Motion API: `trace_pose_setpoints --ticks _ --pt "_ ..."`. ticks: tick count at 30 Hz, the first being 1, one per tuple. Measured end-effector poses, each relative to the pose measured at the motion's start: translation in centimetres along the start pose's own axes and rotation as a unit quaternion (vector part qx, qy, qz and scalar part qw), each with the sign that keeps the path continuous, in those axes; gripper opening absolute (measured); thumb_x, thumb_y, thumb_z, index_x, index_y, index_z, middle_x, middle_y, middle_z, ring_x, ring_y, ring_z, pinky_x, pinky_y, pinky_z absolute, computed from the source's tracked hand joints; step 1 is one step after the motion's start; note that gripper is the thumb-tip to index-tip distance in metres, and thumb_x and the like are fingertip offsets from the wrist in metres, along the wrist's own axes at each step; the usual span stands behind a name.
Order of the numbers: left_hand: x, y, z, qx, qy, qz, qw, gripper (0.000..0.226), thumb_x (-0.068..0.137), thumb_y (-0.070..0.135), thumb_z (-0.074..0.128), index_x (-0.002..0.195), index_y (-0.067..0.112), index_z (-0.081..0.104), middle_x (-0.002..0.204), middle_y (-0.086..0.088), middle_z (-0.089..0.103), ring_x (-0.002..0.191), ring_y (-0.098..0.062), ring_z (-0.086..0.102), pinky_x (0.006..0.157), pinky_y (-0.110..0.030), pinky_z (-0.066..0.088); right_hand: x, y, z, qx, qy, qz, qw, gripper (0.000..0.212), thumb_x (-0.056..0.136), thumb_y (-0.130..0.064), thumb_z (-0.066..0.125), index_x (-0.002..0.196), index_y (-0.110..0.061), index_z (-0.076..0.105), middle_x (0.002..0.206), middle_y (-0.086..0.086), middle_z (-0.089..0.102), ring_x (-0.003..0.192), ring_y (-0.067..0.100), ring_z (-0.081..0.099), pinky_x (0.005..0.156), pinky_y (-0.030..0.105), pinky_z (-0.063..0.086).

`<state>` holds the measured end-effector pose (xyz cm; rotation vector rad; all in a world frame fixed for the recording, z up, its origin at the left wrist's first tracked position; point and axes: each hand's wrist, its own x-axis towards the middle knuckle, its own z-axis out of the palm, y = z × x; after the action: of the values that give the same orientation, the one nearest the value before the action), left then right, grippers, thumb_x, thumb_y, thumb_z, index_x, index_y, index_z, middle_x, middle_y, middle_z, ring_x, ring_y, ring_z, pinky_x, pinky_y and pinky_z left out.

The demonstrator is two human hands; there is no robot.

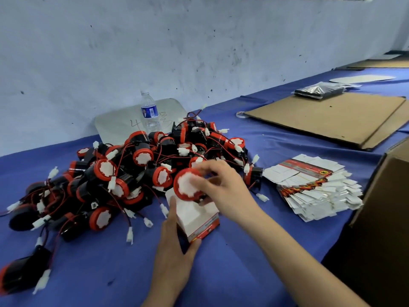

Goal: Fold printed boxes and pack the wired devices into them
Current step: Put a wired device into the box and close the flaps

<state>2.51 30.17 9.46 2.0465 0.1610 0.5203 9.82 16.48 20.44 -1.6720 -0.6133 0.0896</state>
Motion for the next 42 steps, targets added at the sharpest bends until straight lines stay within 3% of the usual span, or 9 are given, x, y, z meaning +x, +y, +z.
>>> trace_pose_setpoints --ticks 3,6,10,15,21,27,35,38,42 --pt "-0.6 -1.0 1.2 -0.021 -0.01 0.0 1.0 0.105 0.082 0.021 0.075 0.134 0.073 0.0 0.146 0.031 0.03 0.128 0.007 0.04 0.093 -0.014 0.039 0.1 2.2 -0.1 -0.314 -0.086 -0.071 0.943 0.016 0.097 -0.02 0.054 0.108 -0.014 0.065 0.104 0.003 0.055 0.099 0.02 0.053 0.088 0.035 0.044" --pt "-0.2 -1.9 0.6 0.016 -0.009 -0.004 1.0 0.108 0.082 0.015 0.075 0.133 0.075 0.001 0.147 0.031 0.03 0.132 0.008 0.035 0.099 -0.015 0.038 0.1 3.5 1.0 -0.414 -0.15 -0.114 0.89 0.021 0.1 -0.012 0.041 0.111 -0.01 0.06 0.104 0.007 0.058 0.1 0.023 0.047 0.084 0.041 0.042" --pt "-0.4 -2.0 1.1 0.041 0.002 -0.011 0.999 0.108 0.081 0.015 0.076 0.129 0.078 0.002 0.132 0.032 0.04 0.109 0.027 0.04 0.076 0.004 0.037 0.8 3.9 2.0 -0.497 -0.182 -0.119 0.84 0.022 0.097 -0.008 0.043 0.115 -0.012 0.055 0.106 0.006 0.06 0.1 0.026 0.055 0.074 0.042 0.049" --pt "-0.3 -1.8 1.2 0.039 0.001 -0.009 0.999 0.108 0.081 0.016 0.076 0.123 0.082 0.001 0.12 0.047 0.036 0.103 0.031 0.039 0.071 0.006 0.034 1.8 3.0 1.8 -0.512 -0.227 -0.091 0.824 0.023 0.093 -0.033 0.053 0.107 -0.016 0.057 0.105 0.004 0.057 0.086 0.024 0.053 0.061 0.034 0.038" --pt "-0.2 -1.5 1.1 0.045 -0.014 -0.012 0.999 0.108 0.083 0.016 0.073 0.121 0.084 -0.002 0.111 0.062 0.023 0.097 0.038 0.032 0.071 0.008 0.032 2.6 2.5 1.5 -0.497 -0.261 -0.037 0.827 0.023 0.09 -0.03 0.06 0.107 -0.016 0.054 0.109 0.002 0.042 0.083 0.024 0.049 0.069 0.037 0.044" --pt "-0.2 -1.3 1.1 0.071 -0.022 -0.011 0.997 0.108 0.085 0.02 0.072 0.118 0.084 -0.007 0.108 0.065 0.016 0.095 0.042 0.023 0.068 0.008 0.033 4.1 2.0 0.8 -0.44 -0.316 0.008 0.841 0.017 0.093 -0.024 0.06 0.105 -0.011 0.058 0.103 0.006 0.061 0.092 0.024 0.057 0.073 0.032 0.044" --pt "-0.3 -1.4 1.2 0.076 -0.011 0.0 0.997 0.107 0.084 0.02 0.072 0.12 0.083 -0.007 0.112 0.058 0.021 0.099 0.042 0.021 0.07 0.009 0.031 4.6 1.7 0.9 -0.523 -0.354 -0.029 0.775 0.005 0.096 -0.013 0.05 0.099 -0.013 0.054 0.073 -0.004 0.043 0.062 0.011 0.039 0.052 0.024 0.029" --pt "-0.4 -1.6 1.2 0.07 -0.007 0.013 0.997 0.105 0.084 0.016 0.073 0.13 0.074 -0.002 0.116 0.062 0.016 0.107 0.038 0.023 0.075 0.011 0.027 3.8 2.6 0.9 -0.578 -0.357 -0.033 0.732 0.031 0.09 0.003 0.047 0.118 -0.009 0.052 0.089 0.005 0.051 0.071 0.02 0.048 0.053 0.027 0.033" --pt "-0.6 -1.4 1.2 0.079 -0.01 0.027 0.996 0.103 0.085 0.016 0.071 0.138 0.066 -0.001 0.119 0.061 0.016 0.108 0.036 0.024 0.076 0.01 0.029 3.3 4.2 1.0 -0.6 -0.31 -0.075 0.733 0.042 0.088 0.006 0.047 0.126 -0.011 0.053 0.12 0.009 0.053 0.097 0.028 0.058 0.067 0.035 0.048"
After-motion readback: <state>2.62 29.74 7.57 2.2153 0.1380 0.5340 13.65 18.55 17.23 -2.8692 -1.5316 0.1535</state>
